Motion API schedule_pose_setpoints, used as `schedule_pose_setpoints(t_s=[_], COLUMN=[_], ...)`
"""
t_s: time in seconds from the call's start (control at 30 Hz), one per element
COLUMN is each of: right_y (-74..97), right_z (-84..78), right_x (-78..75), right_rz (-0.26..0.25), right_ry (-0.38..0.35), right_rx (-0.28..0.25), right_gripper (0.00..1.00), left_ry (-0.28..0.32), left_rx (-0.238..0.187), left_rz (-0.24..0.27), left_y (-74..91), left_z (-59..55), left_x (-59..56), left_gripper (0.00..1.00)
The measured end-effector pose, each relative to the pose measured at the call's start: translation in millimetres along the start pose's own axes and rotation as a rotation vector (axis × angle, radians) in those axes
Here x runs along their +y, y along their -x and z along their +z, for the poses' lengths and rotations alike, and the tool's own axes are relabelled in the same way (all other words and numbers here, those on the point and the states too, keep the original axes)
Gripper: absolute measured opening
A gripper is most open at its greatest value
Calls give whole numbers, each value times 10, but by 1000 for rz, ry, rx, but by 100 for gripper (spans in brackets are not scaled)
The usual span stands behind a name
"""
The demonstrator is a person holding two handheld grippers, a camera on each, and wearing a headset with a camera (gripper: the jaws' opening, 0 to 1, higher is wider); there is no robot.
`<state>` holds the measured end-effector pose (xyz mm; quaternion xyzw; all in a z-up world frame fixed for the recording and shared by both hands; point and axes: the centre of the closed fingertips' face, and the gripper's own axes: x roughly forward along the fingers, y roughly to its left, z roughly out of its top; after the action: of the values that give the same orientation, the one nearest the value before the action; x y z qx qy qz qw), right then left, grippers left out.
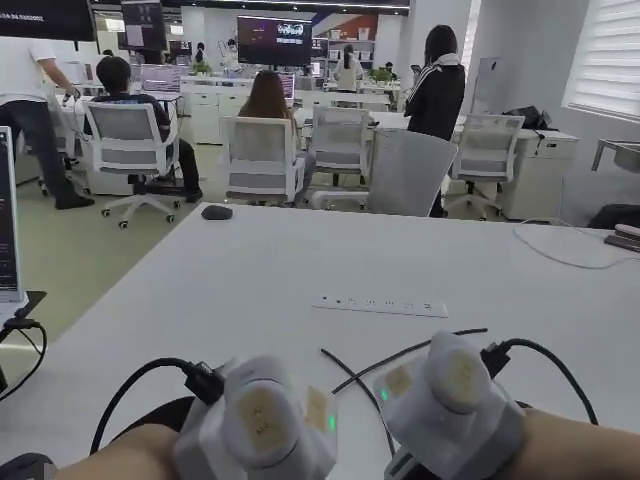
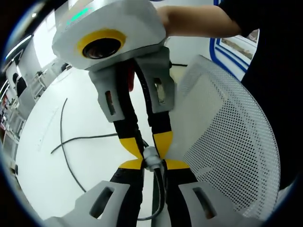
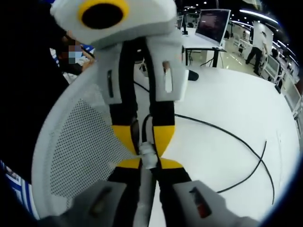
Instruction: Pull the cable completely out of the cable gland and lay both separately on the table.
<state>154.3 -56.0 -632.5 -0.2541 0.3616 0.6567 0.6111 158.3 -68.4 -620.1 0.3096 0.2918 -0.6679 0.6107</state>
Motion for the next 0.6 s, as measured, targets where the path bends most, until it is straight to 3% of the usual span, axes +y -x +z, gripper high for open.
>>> schedule_pose_setpoints(t_s=[0.2, 0.3, 0.37, 0.47, 0.6], right_y=[6, 8, 11, 18, 18], right_z=[-1, 6, 10, 21, 41], right_x=[2, -7, -18, -55, -61], right_rz=[-49, -93, -117, -178, -229], right_ry=[8, 35, 37, 85, 141], right_rx=[-17, -21, -26, -28, -25], right_gripper=[11, 10, 10, 10, 10], left_ry=[115, 229, 272, 351, 404], left_rx=[-68, -127, -155, -186, -216], left_rz=[-53, -90, -112, -130, -154], left_y=[0, 12, 18, 38, 51], left_z=[17, 33, 28, 16, 10], left_x=[4, 28, 39, 61, 76], left_gripper=[16, 15, 15, 15, 15])
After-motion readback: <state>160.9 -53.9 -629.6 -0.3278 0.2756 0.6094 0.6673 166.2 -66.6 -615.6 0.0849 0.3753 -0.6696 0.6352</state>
